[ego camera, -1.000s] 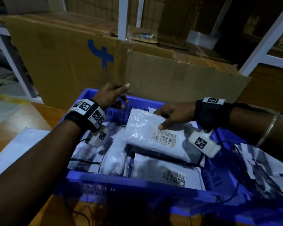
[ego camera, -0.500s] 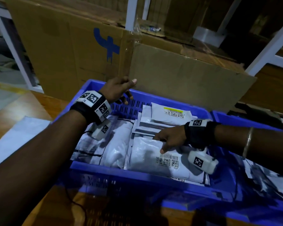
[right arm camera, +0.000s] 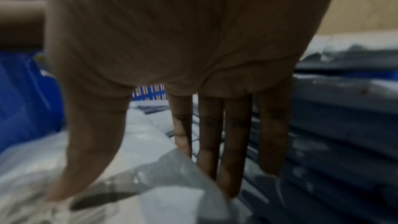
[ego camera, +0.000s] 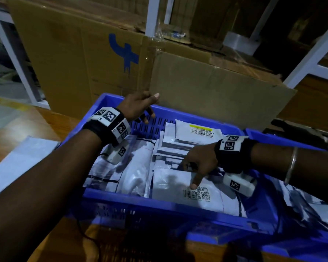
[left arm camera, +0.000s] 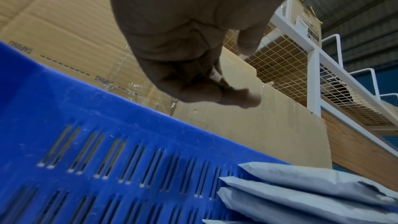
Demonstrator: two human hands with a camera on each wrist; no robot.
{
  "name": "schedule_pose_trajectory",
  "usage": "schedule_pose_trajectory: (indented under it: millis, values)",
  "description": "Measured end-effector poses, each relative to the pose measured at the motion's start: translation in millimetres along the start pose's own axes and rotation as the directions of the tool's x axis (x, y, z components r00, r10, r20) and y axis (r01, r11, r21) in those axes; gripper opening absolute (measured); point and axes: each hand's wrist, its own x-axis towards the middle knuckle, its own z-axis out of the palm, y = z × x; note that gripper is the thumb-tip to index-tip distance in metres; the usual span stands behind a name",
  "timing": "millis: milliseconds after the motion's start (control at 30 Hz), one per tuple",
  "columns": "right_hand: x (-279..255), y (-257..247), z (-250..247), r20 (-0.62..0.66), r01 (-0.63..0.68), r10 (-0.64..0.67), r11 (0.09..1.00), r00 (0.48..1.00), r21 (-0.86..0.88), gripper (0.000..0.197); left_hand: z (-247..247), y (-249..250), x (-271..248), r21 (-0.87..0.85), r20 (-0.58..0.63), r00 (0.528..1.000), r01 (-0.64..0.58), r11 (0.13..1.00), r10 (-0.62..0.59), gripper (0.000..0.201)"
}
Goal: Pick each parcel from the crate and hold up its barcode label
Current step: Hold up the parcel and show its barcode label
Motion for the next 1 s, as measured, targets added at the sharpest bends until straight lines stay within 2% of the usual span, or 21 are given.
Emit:
schedule_pose_trajectory:
  millis: [133, 333, 400, 500, 600, 667, 800, 1000]
  values:
    - [2, 1, 9, 0.074, -0.018, 0.027, 0.993, 0.997, -0.119, 0.049, 0, -1, 1, 0.042, 0.007, 1.000, -0.005, 0.999, 0.005, 0.044]
    - [-5, -3, 8, 0.029, -0.020, 0.024, 0.993, 0.999, -0.120, 0.056, 0, -2, 4, 0.051, 0.009, 1.000, -0.014, 0.999, 0.014, 0.044]
    - [-10, -8, 2, -0.006, 0.012, -0.013, 0.994, 1.000, -0.113, 0.066, 0, -3, 5, 0.060, 0.011, 1.000, -0.014, 0.998, 0.014, 0.045]
    - [-13, -16, -1, 0.014, 0.082, -0.081, 0.985, 0.997, -0.152, 0.096, 0, -3, 5, 0.065, 0.005, 1.000, -0.007, 0.998, 0.007, 0.043]
    - [-10, -23, 5, 0.067, 0.200, -0.192, 0.970, 0.979, -0.141, 0.111, 0, -4, 6, 0.027, 0.009, 1.000, 0.000, 1.000, -0.001, 0.045]
    - [-8, -25, 9, 0.110, 0.236, -0.219, 0.955, 0.970, -0.181, 0.116, -1, -3, 6, 0.000, 0.014, 1.000, 0.006, 1.000, -0.006, 0.045]
    - [-7, -29, 15, 0.140, 0.221, -0.192, 0.944, 0.971, -0.244, 0.117, -2, -1, 5, -0.043, 0.014, 1.000, 0.014, 0.999, -0.014, 0.044]
    - [-5, -25, 13, 0.068, 0.247, -0.238, 0.947, 0.969, -0.205, 0.107, -5, -3, 6, -0.034, -0.011, 1.000, 0.015, 0.999, -0.015, 0.040]
